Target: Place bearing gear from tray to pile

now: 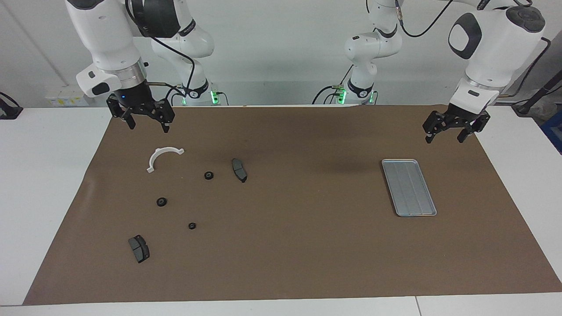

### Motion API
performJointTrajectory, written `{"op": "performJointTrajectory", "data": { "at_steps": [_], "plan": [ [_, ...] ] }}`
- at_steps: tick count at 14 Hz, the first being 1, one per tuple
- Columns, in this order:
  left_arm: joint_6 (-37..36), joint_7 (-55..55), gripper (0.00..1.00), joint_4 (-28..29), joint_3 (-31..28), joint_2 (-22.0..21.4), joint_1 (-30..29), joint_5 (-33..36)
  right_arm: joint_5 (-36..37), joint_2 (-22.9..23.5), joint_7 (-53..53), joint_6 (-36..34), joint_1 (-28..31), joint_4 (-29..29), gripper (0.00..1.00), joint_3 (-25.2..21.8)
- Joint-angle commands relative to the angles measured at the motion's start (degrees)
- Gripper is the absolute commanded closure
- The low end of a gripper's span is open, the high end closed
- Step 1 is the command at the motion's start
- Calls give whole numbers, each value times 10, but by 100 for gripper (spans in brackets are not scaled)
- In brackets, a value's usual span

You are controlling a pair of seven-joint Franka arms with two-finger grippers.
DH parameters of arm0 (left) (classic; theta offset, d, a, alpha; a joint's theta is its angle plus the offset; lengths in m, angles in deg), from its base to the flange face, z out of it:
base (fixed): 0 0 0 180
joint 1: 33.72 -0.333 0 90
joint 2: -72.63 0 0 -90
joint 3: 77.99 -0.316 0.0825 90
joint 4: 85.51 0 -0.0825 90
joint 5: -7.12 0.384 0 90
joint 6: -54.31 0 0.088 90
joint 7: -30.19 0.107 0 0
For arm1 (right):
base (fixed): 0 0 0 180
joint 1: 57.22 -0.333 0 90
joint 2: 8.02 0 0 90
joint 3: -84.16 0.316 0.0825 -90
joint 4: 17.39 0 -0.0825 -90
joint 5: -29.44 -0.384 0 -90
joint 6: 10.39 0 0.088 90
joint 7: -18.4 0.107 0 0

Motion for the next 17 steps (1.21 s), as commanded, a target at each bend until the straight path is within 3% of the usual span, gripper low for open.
{"op": "performJointTrajectory", "data": {
  "at_steps": [1,7,17],
  "plan": [
    [-1,1,0,0,-2,-7,5,14,-21,-11,-45,-23,26,0,0,7],
    [-1,0,0,0,-2,-7,5,14,-33,9,-47,-36,31,-27,0,11],
    [-1,-1,0,0,-2,-7,5,14,-29,-2,-41,-25,27,-3,0,14]
  ]
}}
